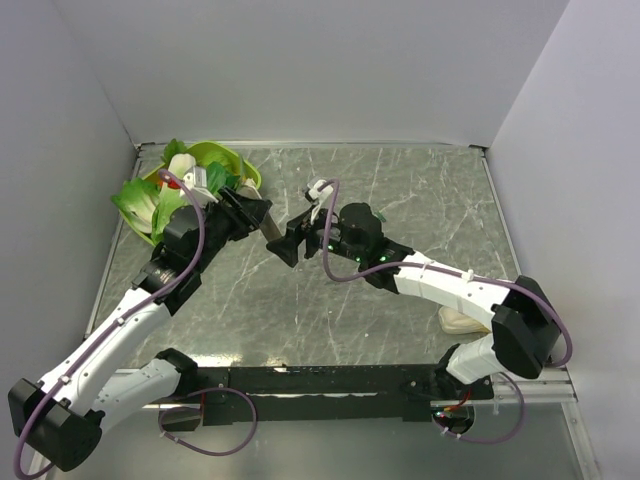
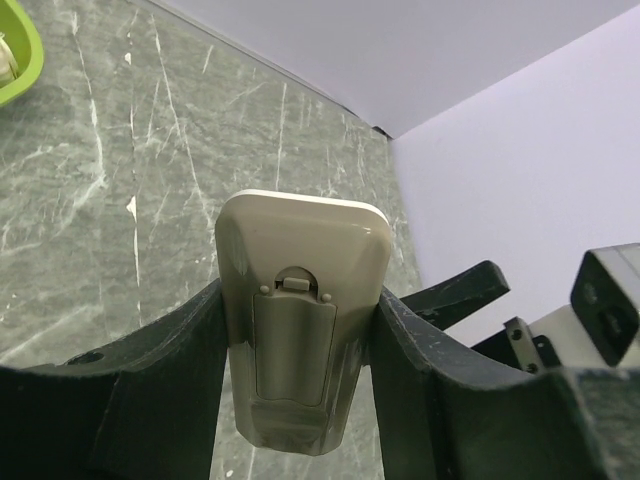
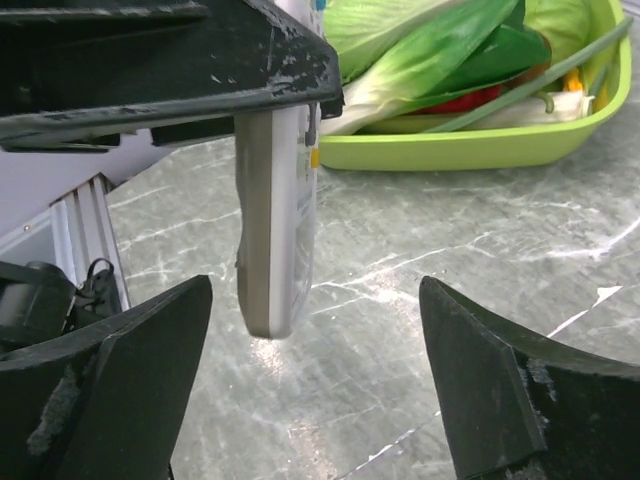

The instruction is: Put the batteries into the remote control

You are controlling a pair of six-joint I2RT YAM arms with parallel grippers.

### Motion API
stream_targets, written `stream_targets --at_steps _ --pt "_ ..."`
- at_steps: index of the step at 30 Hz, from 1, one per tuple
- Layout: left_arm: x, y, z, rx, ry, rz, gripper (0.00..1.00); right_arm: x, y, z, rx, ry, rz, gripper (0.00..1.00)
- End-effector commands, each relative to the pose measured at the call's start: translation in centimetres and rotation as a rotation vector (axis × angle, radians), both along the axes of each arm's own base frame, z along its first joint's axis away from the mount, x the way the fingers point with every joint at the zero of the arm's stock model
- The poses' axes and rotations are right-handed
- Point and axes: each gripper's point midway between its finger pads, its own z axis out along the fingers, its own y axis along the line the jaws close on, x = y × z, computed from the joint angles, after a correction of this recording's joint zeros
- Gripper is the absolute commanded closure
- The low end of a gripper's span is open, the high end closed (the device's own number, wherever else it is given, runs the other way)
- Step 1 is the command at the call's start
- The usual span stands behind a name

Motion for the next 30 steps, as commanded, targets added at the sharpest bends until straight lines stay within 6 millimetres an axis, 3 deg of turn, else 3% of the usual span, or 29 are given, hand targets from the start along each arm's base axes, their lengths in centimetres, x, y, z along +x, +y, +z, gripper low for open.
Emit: stream_targets --at_steps 1,6,15,17,19,20,21,24,25,27,28,30 --pt "-0.1 0.4 3.3 -0.065 -0.056 0.023 0.99 0.3 1.7 2.7 0.071 -0.067 0.022 0.17" --pt "-0.1 0.5 3.4 -0.064 -0.058 0.024 0.99 0.0 2.4 2.3 0.068 -0.058 0.054 0.31" --pt "-0.1 0.8 3.6 -0.053 -0.064 0.034 0.96 -0.2 2.7 2.8 0.062 -0.067 0.078 0.82" --pt "-0.2 0.7 3.9 -0.052 -0.076 0.027 0.89 -0.3 2.7 2.9 0.07 -0.058 0.081 0.92" --pt "-0.3 0.8 4.2 -0.048 -0.094 0.025 0.7 -0.6 2.7 3.5 0.088 -0.055 0.088 1.0" --pt "-0.5 0.9 4.4 -0.047 -0.106 0.024 0.63 -0.7 2.6 3.8 0.092 -0.055 0.093 1.0" --pt "-0.6 1.1 4.6 -0.038 -0.122 0.03 0.46 -0.8 2.5 4.2 0.104 -0.055 0.102 1.0" --pt "-1.3 1.9 5.6 -0.02 -0.196 0.029 0.23 -1.0 1.8 5.6 0.157 -0.035 0.11 1.0" --pt "-1.9 2.3 6.8 -0.033 -0.247 0.022 0.2 -1.2 1.7 6.0 0.169 -0.031 0.127 1.0" --pt "-2.6 2.4 6.4 -0.017 -0.294 -0.027 0.15 -1.5 1.2 7.1 0.208 -0.022 0.142 1.0" --pt "-3.5 2.8 8.0 -0.043 -0.367 -0.043 0.14 -1.6 0.8 7.5 0.221 -0.021 0.163 1.0" --pt "-4.2 3.0 7.4 -0.038 -0.421 -0.094 0.12 -2.1 0.4 8.6 0.257 -0.011 0.19 1.0"
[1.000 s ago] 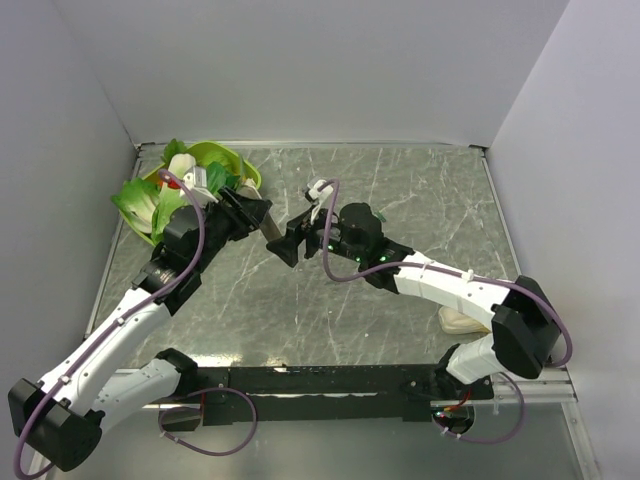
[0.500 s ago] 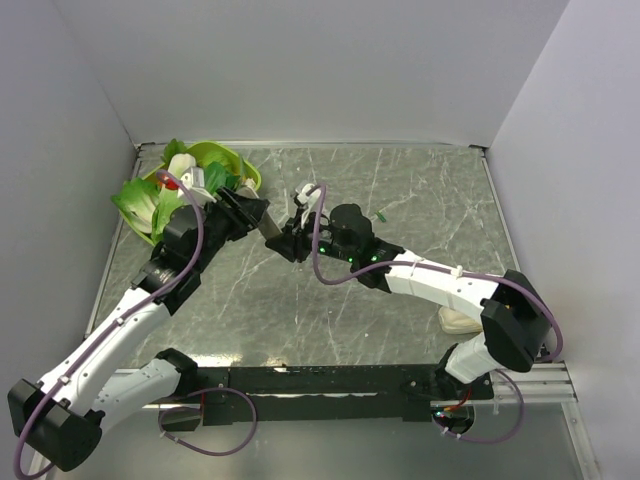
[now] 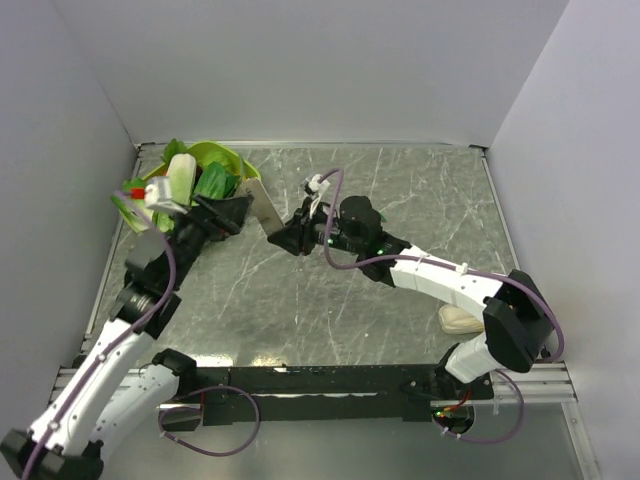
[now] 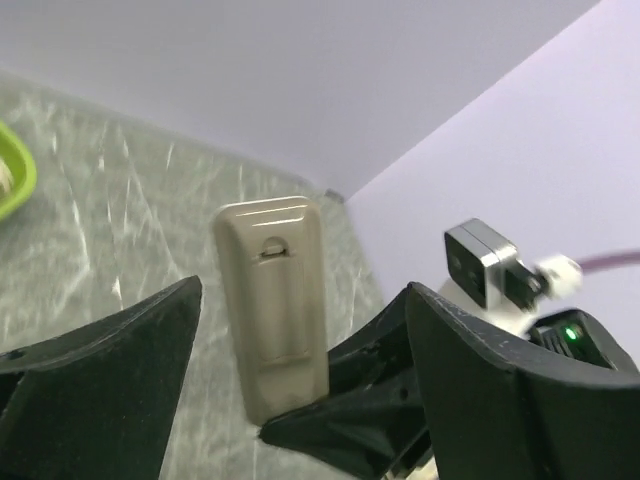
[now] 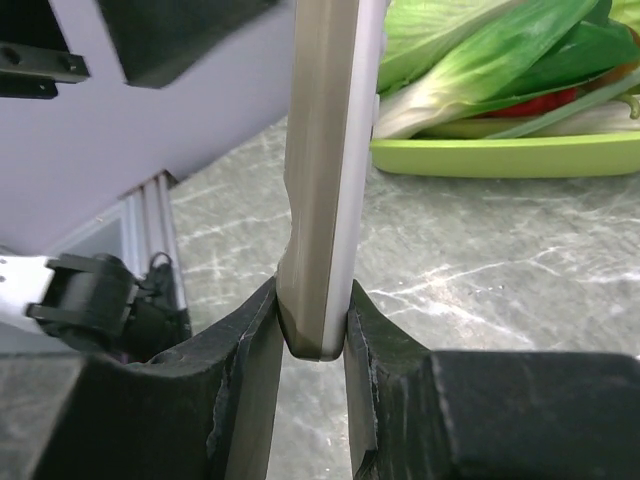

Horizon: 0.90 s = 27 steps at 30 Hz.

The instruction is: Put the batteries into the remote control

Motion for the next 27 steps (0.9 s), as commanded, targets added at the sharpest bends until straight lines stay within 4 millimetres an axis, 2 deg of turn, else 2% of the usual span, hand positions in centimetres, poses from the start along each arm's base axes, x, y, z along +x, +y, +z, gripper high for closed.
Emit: stream_targets --at_steps 1,8,9,10,11,12,13,15,16,19,23,27 --pt "-3.1 -0.2 3.1 0.005 -0.248 -0.143 0.11 -1.4 -1.4 8.6 0.216 -0.071 0.076 1.0" --pt "-5.3 -1.6 2.0 0.017 -0.332 -0.289 0.11 -3.5 -3.5 12.4 0.358 -0.072 0.211 1.0" --pt "-5.9 -1.8 3.0 -0.002 -0.379 -0.31 0.11 -3.8 -3.7 12.5 0.368 -0.052 0.234 1.0" --pt "-5.9 -2.2 2.9 -0.014 -0.382 -0.334 0.11 -4.1 -3.8 13.1 0.383 -0.067 0.254 1.0" --pt "-6.8 -2.9 3.0 -0.024 -0.4 -0.403 0.12 -4.2 -3.9 13.3 0.388 -0.073 0.269 1.0" --pt "-7.4 -3.2 4.0 -0.035 -0.451 -0.432 0.12 -4.7 -4.0 13.4 0.39 -0.064 0.298 1.0" --pt "-7.3 -3.7 3.9 -0.038 -0.448 -0.468 0.13 -5.0 -4.0 13.7 0.401 -0.076 0.313 1.0" --pt "-8.6 -4.5 5.1 -0.058 -0.495 -0.558 0.14 -5.7 -4.0 13.8 0.405 -0.06 0.358 1.0" --pt "-8.4 -4.9 5.2 -0.066 -0.491 -0.583 0.14 -5.9 -4.0 13.9 0.409 -0.059 0.366 1.0" --pt "-9.4 -5.3 6.4 -0.115 -0.526 -0.651 0.12 -6.0 -4.0 13.8 0.415 -0.057 0.367 1.0" --pt "-8.6 -5.8 6.4 -0.141 -0.49 -0.651 0.11 -6.2 -4.0 13.9 0.41 -0.058 0.38 1.0" --pt "-8.6 -6.0 7.2 -0.172 -0.511 -0.663 0.15 -6.3 -3.8 13.7 0.409 -0.048 0.393 1.0"
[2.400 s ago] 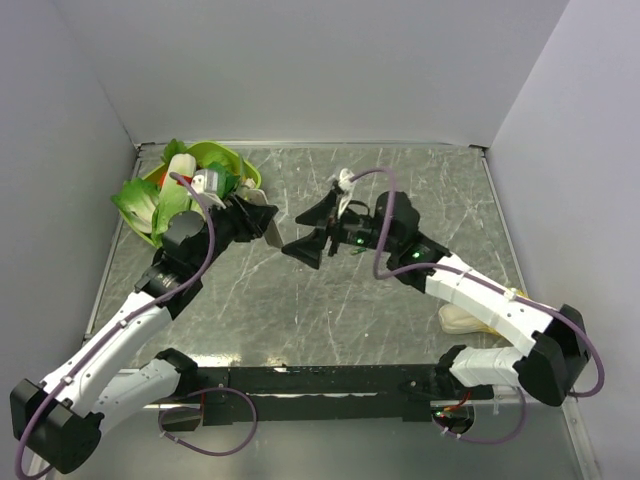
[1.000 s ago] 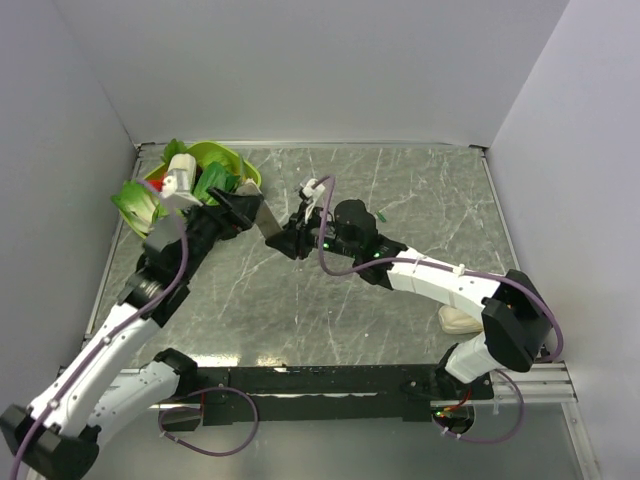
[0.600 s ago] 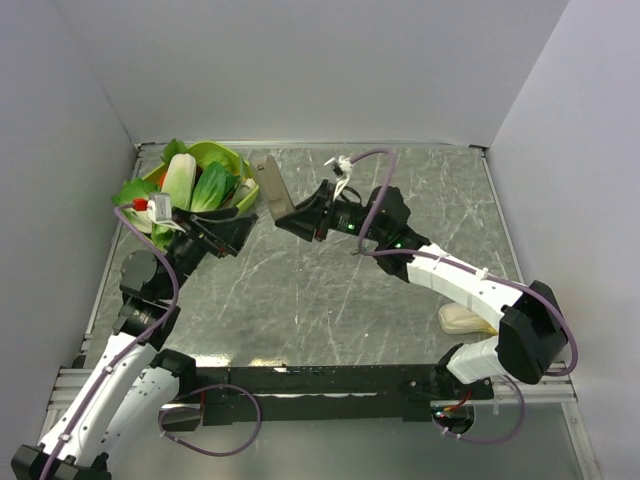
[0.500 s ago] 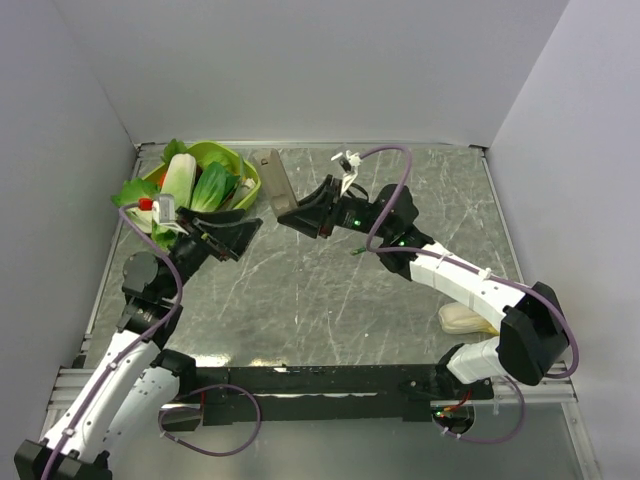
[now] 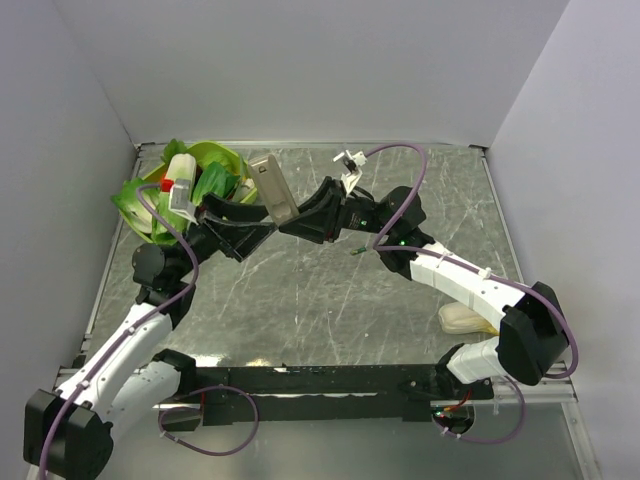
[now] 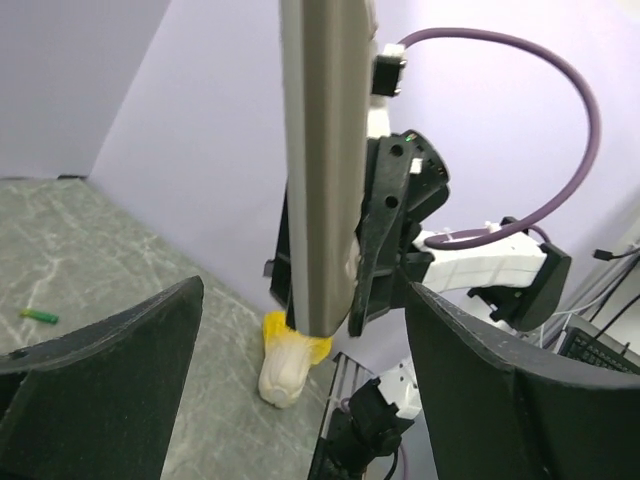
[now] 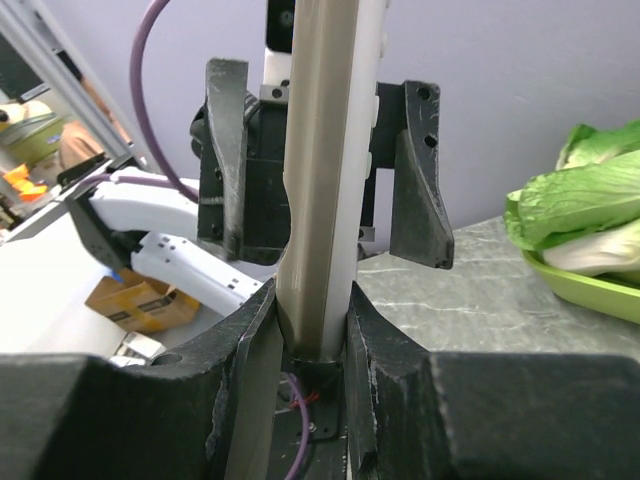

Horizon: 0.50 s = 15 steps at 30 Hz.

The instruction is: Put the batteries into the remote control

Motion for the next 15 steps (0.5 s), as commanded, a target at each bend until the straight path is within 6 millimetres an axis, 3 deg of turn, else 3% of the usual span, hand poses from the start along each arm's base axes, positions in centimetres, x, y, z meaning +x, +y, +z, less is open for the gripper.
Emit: stream_targets --at_steps 1,15 --pt "-1.8 -0.2 4.4 -0.075 -0.132 -0.059 0.15 -1.2 -0.3 1.8 0.051 -0.062 0.039 1.0" --pt "-1.6 -1.7 4.3 -0.078 -0.13 -0.121 0.41 -1.5 0.6 1.3 0.044 -0.056 0.077 1.0"
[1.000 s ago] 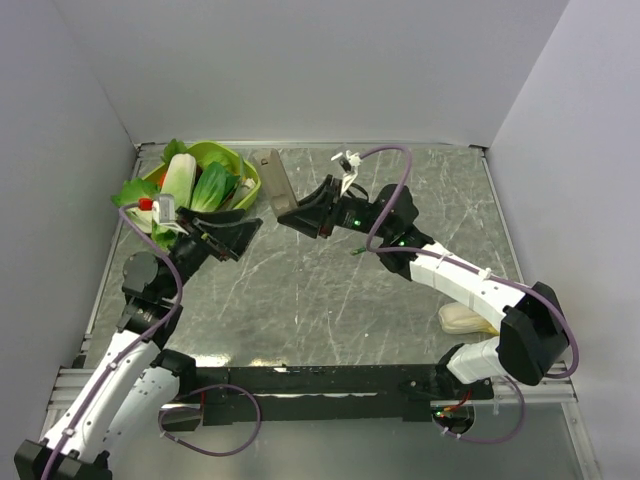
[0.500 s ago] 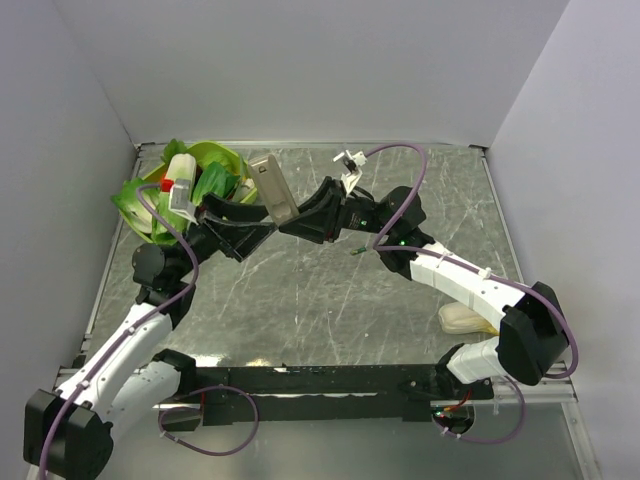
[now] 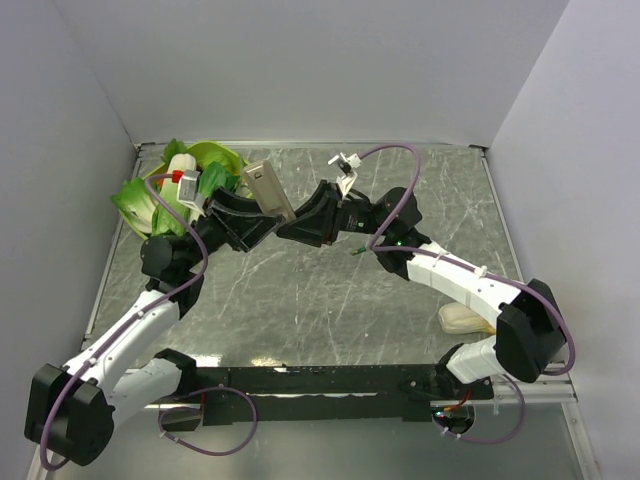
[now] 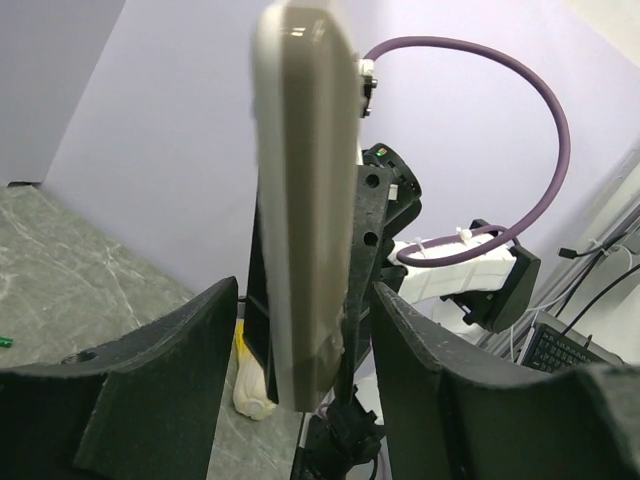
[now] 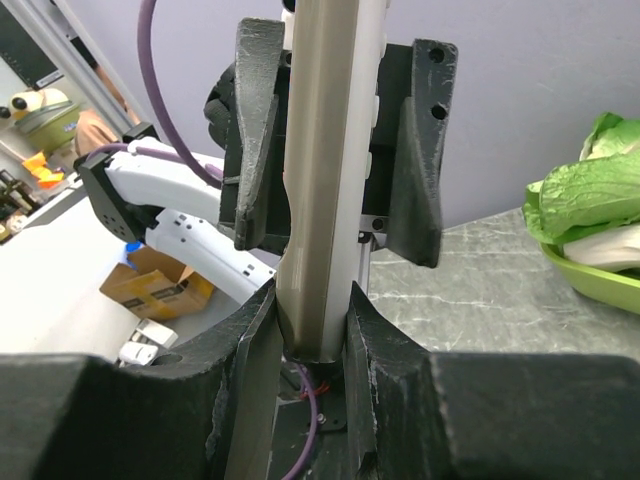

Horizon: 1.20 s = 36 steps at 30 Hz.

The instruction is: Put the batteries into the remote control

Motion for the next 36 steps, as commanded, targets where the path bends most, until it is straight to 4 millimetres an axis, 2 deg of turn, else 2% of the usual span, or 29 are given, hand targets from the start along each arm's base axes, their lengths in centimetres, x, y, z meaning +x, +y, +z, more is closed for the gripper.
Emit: stream_targets --at_steps 1,19,28,31,32,34,35,36 --pt "-1.6 -0.1 2.7 -0.031 -0.106 -0.038 0.41 -0.7 0.1 1.7 0.054 -0.059 0.035 1.0" --pt "-2.0 -0.5 1.5 -0.072 -0.067 -0.068 0.47 -0.8 0.1 2.5 0.089 -0.069 0.028 1.0" --pt "-2.1 -0.5 1.9 -0.08 -0.076 -0.073 0.68 -0.8 0.6 2.3 0.079 -0.059 0.041 1.0" --pt "-2.1 -0.6 1.9 -0.074 -0.082 -0.068 0.81 -0.9 1.0 1.8 0.057 -0.067 0.04 1.0" --pt "-2.0 -0.6 1.7 -0.069 -0.077 -0.066 0.89 -0.8 1.0 1.6 0.051 -0.073 0.038 1.0" --pt "-1.9 -0.6 1.5 -0.047 -0.092 -0.043 0.97 -0.7 1.0 1.3 0.043 -0.065 0.031 0.93" --pt "-1.7 -0.6 1.4 -0.034 -0.096 -0.03 0.98 -0.6 0.9 0.7 0.029 -0.069 0.019 0.74" --pt "-1.4 -0.7 0.9 0.001 -0.074 -0.015 0.98 -0.3 0.8 0.5 0.022 -0.07 -0.003 0.65"
